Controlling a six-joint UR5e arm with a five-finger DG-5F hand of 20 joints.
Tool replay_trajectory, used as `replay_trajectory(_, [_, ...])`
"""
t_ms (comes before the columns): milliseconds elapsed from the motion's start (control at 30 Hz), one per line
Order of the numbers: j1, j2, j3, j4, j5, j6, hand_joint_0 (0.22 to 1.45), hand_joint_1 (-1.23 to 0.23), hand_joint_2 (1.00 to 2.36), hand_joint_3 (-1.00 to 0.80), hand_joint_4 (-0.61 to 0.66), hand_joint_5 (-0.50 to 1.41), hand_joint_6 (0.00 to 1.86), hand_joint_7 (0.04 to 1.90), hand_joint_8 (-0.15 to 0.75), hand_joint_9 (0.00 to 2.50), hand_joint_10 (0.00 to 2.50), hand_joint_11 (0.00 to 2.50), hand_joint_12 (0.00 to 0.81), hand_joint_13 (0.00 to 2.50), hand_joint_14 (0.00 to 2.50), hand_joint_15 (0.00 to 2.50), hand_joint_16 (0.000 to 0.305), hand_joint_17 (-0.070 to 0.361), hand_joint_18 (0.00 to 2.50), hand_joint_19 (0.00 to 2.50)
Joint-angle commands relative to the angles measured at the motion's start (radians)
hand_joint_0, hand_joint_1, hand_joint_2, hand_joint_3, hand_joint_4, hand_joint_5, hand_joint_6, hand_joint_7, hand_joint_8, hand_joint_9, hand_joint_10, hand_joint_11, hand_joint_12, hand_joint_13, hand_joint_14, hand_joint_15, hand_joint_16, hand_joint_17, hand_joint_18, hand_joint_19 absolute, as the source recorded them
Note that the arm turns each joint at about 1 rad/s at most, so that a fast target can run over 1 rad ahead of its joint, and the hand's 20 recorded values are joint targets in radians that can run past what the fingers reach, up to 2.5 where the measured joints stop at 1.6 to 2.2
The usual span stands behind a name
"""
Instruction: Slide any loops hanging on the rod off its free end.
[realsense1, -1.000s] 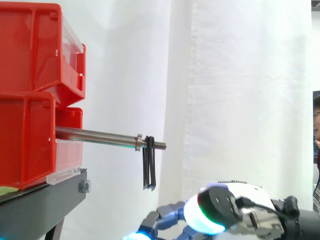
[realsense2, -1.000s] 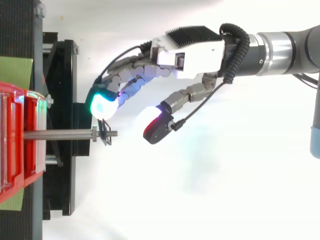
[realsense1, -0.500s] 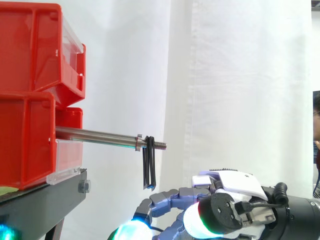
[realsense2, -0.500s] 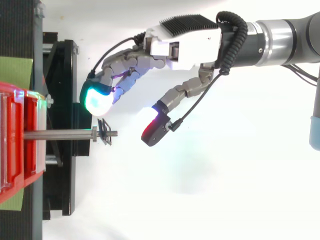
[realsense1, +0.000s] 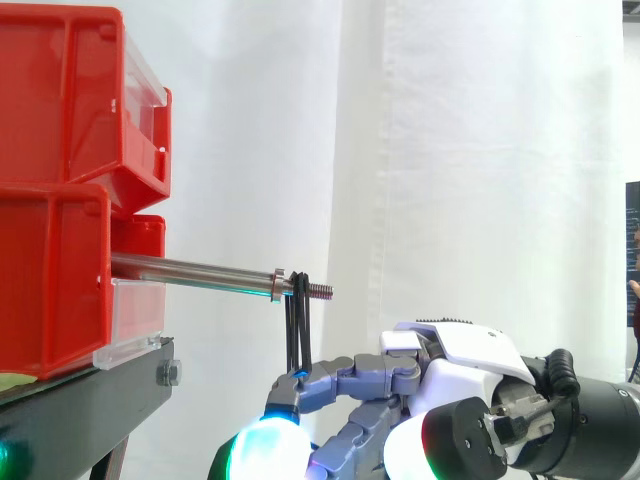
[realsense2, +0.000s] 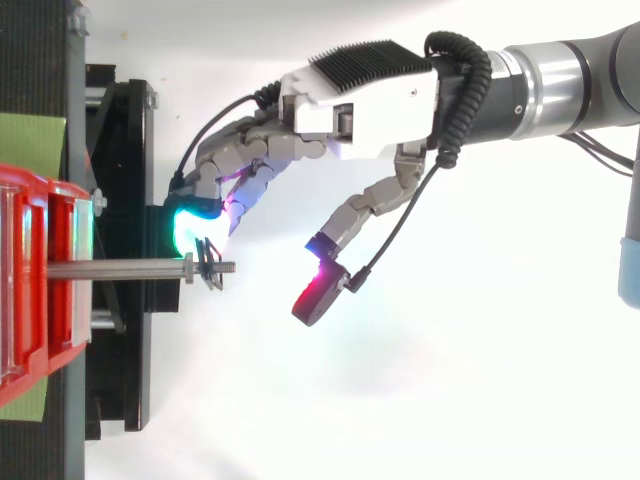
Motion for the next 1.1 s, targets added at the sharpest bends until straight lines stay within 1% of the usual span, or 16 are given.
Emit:
replay_trajectory(0, [0.002,-0.001,0.008,-0.001,-0.001,0.0,0.59,-0.83,1.0,-0.5,0.28,-0.14,0.5,1.07,0.285,0.77,0.0,0.14,0.285,0.65,0.0,0.09,0.028,0.063,0.46,0.12])
replay_trajectory(100, [0.002,-0.001,0.03,-0.002,-0.003,0.002,0.59,-0.83,1.0,-0.5,0.29,-0.13,0.5,1.07,0.284,0.78,0.0,0.14,0.285,0.65,0.0,0.1,0.028,0.063,0.46,0.13])
replay_trajectory(200, [0.0,-0.001,0.051,-0.024,0.0,0.002,0.58,-0.81,1.0,-0.5,0.29,-0.13,0.5,1.06,0.287,0.79,0.0,0.15,0.282,0.66,0.0,0.11,0.028,0.063,0.46,0.14])
replay_trajectory(267, [-0.001,-0.001,0.058,-0.033,0.0,0.002,0.58,-0.8,1.0,-0.5,0.29,-0.13,0.5,1.07,0.289,0.8,0.0,0.14,0.282,0.67,0.0,0.11,0.028,0.063,0.47,0.14])
replay_trajectory(467, [-0.001,-0.001,0.058,-0.035,0.004,0.002,0.58,-0.75,1.0,-0.5,0.3,-0.12,0.5,1.06,0.293,0.84,0.0,0.16,0.28,0.69,0.0,0.12,0.027,0.062,0.48,0.15])
replay_trajectory(567, [0.0,-0.001,0.058,-0.036,0.011,0.0,0.58,-0.73,1.0,-0.5,0.3,-0.12,0.5,1.07,0.294,0.86,0.01,0.17,0.282,0.71,0.0,0.12,0.027,0.061,0.49,0.16])
replay_trajectory(633, [0.003,-0.001,0.058,-0.035,0.025,0.0,0.58,-0.72,1.0,-0.5,0.29,-0.12,0.5,1.08,0.299,0.88,0.01,0.18,0.282,0.72,0.0,0.13,0.027,0.06,0.5,0.16])
replay_trajectory(833, [0.003,-0.001,0.058,-0.031,0.027,0.0,0.58,-0.71,1.0,-0.5,0.3,-0.11,0.5,1.09,0.304,0.9,0.01,0.2,0.28,0.75,0.01,0.14,0.026,0.059,0.51,0.17])
replay_trajectory(967, [0.01,-0.001,0.058,-0.025,0.034,0.0,0.58,-0.71,1.0,-0.5,0.29,-0.11,0.5,1.09,0.301,0.91,0.01,0.2,0.282,0.75,0.01,0.15,0.026,0.059,0.51,0.18])
replay_trajectory(1000, [0.014,-0.001,0.064,-0.031,0.043,0.0,0.58,-0.71,1.0,-0.5,0.29,-0.11,0.5,1.09,0.302,0.91,0.01,0.2,0.28,0.75,0.01,0.14,0.026,0.059,0.51,0.17])
replay_trajectory(1033, [0.023,-0.001,0.074,-0.048,0.059,0.002,0.58,-0.71,1.0,-0.5,0.29,-0.11,0.5,1.09,0.301,0.91,0.01,0.2,0.281,0.75,0.01,0.14,0.026,0.059,0.51,0.17])
replay_trajectory(1067, [0.025,-0.001,0.076,-0.056,0.062,0.002,0.58,-0.71,1.0,-0.5,0.3,-0.11,0.5,1.08,0.301,0.91,0.01,0.2,0.281,0.75,0.01,0.15,0.026,0.059,0.52,0.17])
